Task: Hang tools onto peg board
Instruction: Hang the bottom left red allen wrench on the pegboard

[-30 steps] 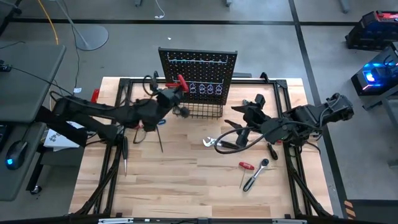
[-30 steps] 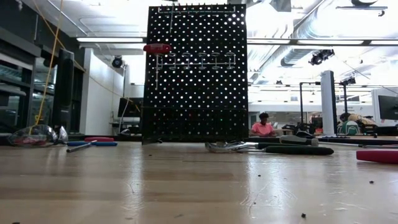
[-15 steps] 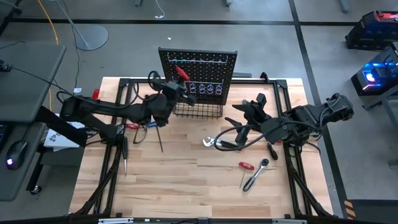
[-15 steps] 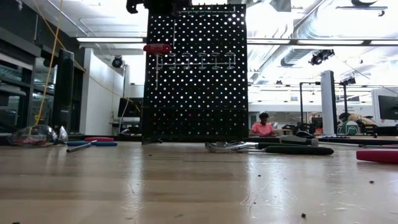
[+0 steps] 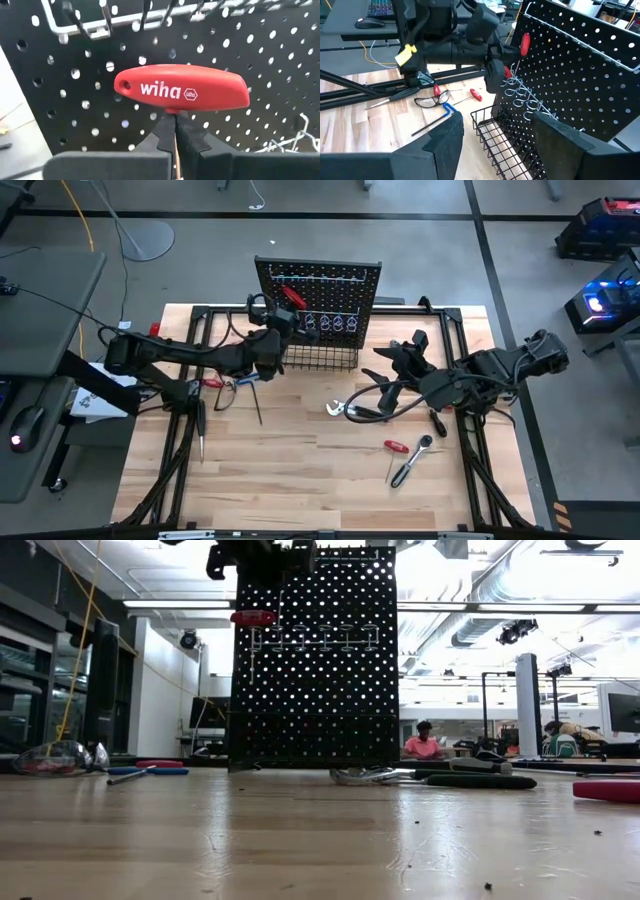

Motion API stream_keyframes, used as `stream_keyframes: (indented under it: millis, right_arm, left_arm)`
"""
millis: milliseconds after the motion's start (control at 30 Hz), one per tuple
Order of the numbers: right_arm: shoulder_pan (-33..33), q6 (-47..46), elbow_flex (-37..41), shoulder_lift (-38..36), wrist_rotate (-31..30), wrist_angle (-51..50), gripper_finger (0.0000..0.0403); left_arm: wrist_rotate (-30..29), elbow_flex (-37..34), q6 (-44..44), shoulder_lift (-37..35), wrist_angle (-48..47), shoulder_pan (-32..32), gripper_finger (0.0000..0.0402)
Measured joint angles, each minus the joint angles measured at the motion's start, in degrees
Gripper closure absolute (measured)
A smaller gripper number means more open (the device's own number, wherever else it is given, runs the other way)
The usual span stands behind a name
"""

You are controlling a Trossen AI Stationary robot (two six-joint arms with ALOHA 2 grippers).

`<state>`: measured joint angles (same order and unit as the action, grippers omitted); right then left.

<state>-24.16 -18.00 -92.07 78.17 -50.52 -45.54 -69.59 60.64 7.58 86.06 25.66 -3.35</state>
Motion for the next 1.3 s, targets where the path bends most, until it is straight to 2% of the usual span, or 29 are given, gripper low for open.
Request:
stream_keyframes:
  millis: [200, 433, 667, 967, 1133, 1300]
  right_arm:
    - [0.00, 0.02, 0.00, 0.00, -0.05, -0.07, 0.0179]
    - [0.00, 0.43, 0.00, 0.00, -0.06, -0.11, 0.0179]
    - [0.00, 0.44, 0.00, 0.00, -0.06, -0.13, 0.0179]
    - [0.01, 0.44, 0.00, 0.00, 0.03, -0.13, 0.0179]
    - [0.00, 0.32, 0.00, 0.00, 0.76, -0.13, 0.0179]
    - [0.00, 0.22, 0.00, 0.00, 1.01, -0.13, 0.0179]
  left_arm:
    - [-1.65, 0.00, -2.63, 0.54, -0.51, -0.73, 0.0402]
    - [-0.76, 0.00, -4.57, 0.59, -0.98, -1.19, 0.0390]
    - [2.49, 0.00, -4.58, 0.59, -1.61, -1.14, 0.0340]
    - [2.55, 0.00, -6.01, 0.59, -3.29, -1.14, 0.0254]
    - [-0.52, 0.00, -7.75, 0.59, -8.08, -1.14, 0.0228]
    - [-4.68, 0.00, -13.58, 0.59, -15.42, -1.14, 0.0223]
